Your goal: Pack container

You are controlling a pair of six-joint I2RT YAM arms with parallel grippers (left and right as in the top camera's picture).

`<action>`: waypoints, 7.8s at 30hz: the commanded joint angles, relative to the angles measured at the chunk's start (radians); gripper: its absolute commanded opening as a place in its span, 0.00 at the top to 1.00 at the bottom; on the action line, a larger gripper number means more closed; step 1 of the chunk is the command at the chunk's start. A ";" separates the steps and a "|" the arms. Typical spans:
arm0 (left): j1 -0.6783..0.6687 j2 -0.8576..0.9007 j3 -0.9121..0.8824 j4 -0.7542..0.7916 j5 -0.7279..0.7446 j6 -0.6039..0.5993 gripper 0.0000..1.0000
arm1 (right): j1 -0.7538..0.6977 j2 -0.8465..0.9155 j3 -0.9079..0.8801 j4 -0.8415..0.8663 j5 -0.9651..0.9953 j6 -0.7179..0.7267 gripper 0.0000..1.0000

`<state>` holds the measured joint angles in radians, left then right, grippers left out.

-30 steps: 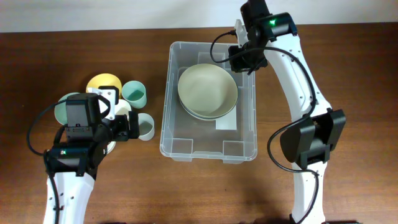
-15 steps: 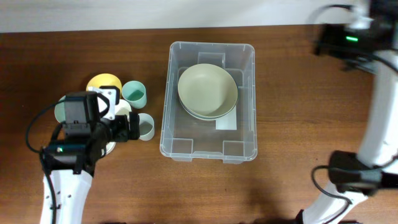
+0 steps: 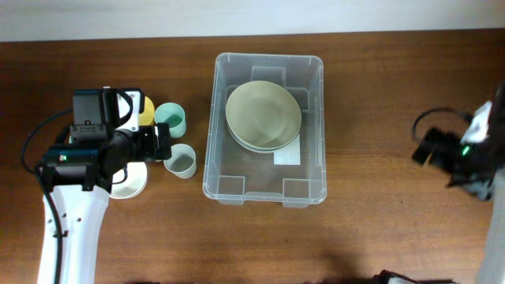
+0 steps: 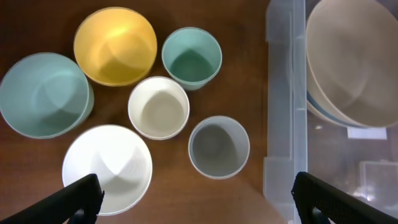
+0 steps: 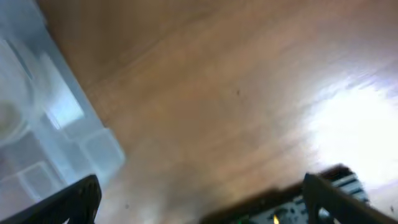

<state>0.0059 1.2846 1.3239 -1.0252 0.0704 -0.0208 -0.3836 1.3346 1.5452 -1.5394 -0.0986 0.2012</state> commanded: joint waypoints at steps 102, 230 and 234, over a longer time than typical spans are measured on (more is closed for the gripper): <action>-0.698 0.697 0.295 -0.020 0.042 -0.138 0.69 | 0.004 -0.160 -0.441 0.127 -0.028 -0.030 0.01; -0.808 0.629 0.489 -0.164 0.065 -0.086 0.99 | 0.005 -0.160 -0.441 0.131 -0.028 -0.037 0.01; -0.808 0.631 0.489 -0.163 0.064 -0.085 0.98 | 0.005 -0.160 -0.441 0.131 -0.028 -0.037 0.01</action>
<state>-0.8047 1.9133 1.8137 -1.1908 0.1207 -0.0982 -0.3836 1.1736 1.1084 -1.4090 -0.1215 0.1722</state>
